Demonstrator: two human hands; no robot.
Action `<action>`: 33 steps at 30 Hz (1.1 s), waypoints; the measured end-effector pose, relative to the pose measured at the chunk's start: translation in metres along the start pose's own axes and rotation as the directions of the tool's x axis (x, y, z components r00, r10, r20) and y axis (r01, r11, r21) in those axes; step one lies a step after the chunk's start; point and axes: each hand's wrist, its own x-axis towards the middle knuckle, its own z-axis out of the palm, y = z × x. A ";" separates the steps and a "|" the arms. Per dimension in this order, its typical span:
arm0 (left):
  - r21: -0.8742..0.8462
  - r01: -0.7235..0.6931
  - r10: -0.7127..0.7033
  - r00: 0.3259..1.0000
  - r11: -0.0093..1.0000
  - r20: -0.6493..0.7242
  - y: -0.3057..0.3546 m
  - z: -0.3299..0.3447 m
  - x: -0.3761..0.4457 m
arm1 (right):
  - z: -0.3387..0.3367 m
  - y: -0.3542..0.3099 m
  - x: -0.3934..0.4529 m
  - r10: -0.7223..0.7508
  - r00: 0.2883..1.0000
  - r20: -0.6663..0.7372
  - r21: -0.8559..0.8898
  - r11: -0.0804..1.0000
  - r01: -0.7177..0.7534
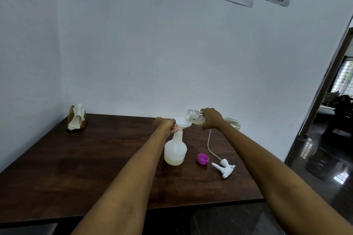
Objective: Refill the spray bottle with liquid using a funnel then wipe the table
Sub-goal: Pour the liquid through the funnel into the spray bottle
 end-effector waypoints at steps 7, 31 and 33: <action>0.016 0.015 -0.015 1.000 1.000 0.002 0.000 -0.001 0.000 | 0.001 0.000 0.000 0.001 1.000 0.003 -0.015 1.000 -0.001; 0.011 -0.005 0.005 1.000 1.000 0.010 0.003 -0.002 -0.005 | -0.001 -0.003 -0.001 -0.018 1.000 0.006 -0.060 0.998 0.019; 0.003 -0.005 0.005 1.000 1.000 0.015 0.002 -0.002 -0.004 | 0.000 -0.003 -0.001 -0.017 1.000 0.009 -0.062 0.998 0.018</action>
